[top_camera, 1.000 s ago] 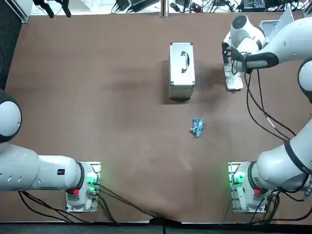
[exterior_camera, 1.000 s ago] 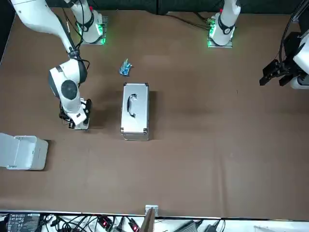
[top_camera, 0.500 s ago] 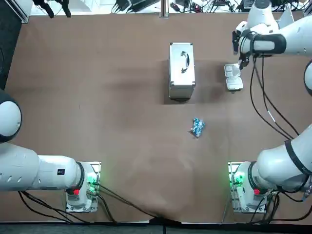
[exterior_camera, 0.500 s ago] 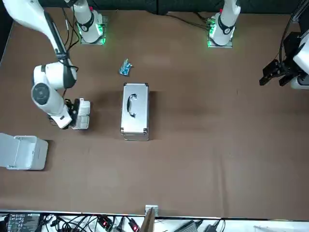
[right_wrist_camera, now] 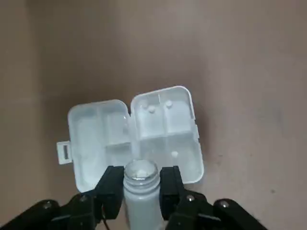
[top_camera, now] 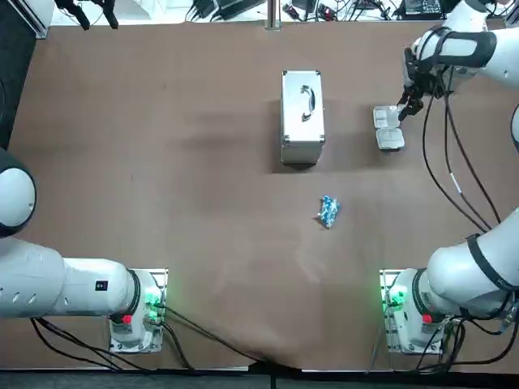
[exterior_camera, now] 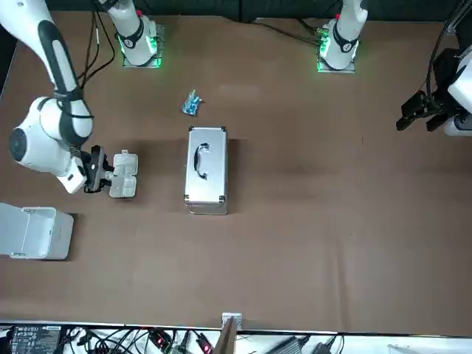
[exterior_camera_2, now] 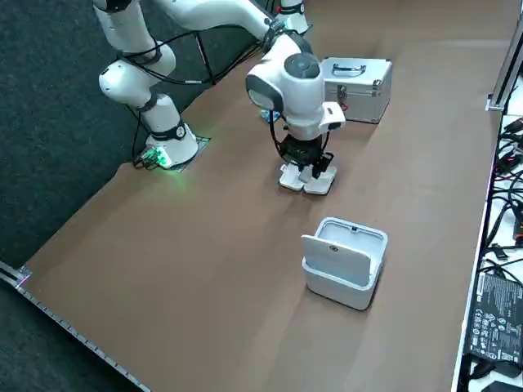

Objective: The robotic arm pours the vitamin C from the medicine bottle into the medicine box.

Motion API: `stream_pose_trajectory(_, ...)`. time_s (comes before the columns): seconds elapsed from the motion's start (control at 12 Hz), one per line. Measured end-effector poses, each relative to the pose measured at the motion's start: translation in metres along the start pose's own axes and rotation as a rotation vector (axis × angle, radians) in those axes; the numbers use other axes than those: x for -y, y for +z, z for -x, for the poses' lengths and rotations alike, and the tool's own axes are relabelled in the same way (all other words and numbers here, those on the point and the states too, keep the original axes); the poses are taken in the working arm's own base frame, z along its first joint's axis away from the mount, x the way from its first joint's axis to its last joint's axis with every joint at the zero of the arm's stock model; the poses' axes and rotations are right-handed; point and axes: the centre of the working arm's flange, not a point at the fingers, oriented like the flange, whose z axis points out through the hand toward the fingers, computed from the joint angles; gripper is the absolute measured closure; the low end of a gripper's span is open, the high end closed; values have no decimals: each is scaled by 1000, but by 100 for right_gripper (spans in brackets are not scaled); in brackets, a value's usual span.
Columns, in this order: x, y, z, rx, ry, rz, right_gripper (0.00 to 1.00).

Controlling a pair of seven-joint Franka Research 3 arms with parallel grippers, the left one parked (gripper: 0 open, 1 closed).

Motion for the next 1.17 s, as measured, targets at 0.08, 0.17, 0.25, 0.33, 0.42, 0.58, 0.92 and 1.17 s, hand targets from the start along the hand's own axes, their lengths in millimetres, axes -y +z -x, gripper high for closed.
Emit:
stream_pose_trajectory(0.08,1,-1,10,-50,12,-8,58)
stream_pose_trajectory(0.17,3,-2,20,-105,27,-20,58)
stream_pose_trajectory(0.25,11,-6,40,-226,36,-47,58)
stream_pose_trajectory(0.33,14,-8,50,-281,35,-52,58)
stream_pose_trajectory(0.42,17,-11,60,-330,26,-48,58)
stream_pose_trajectory(0.58,21,-14,80,-432,6,-12,58)
stream_pose_trajectory(0.92,30,-17,115,-617,1,88,58)
stream_pose_trajectory(1.17,46,-6,147,-742,21,198,58)
